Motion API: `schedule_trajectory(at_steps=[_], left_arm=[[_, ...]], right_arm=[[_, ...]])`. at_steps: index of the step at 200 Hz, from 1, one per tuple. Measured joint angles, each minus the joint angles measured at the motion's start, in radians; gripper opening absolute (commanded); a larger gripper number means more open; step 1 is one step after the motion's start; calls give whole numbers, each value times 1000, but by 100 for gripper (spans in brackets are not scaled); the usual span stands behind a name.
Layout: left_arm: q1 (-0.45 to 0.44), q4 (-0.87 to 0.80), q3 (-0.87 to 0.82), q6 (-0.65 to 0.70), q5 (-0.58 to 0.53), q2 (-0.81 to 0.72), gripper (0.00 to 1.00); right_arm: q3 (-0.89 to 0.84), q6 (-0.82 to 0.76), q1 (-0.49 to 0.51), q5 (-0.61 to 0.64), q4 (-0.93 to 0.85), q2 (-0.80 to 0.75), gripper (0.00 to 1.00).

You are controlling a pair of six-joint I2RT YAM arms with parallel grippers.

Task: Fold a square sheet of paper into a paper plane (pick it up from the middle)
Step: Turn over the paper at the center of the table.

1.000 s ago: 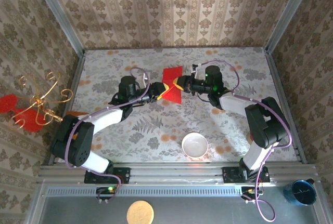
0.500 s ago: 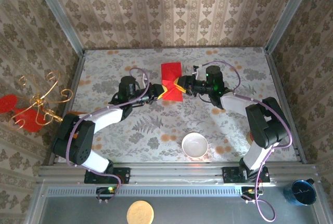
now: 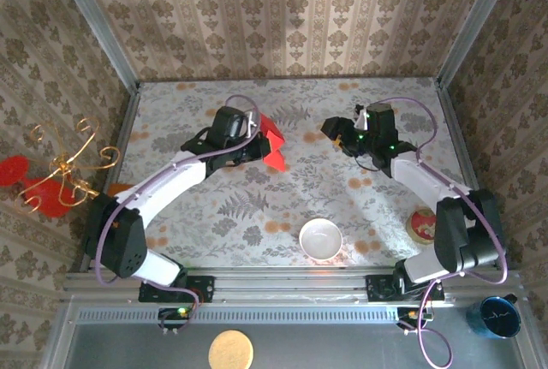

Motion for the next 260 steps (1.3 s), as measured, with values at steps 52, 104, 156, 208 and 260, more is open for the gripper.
schedule_trajectory(at_steps=[52, 104, 156, 208, 260], left_arm=[[-104, -367, 239, 193, -422, 80, 10], [-208, -638, 500, 251, -819, 371, 10], [-271, -673, 608, 253, -843, 607, 10], [-271, -463, 530, 223, -587, 660, 32], [-245, -234, 300, 163, -290, 564, 54]], right_arm=[[-34, -106, -8, 124, -119, -122, 71], [-85, -175, -68, 156, -140, -164, 71], [-115, -183, -152, 155, -161, -192, 71], [-115, -168, -161, 154, -165, -204, 71], [-114, -148, -151, 153, -170, -154, 69]])
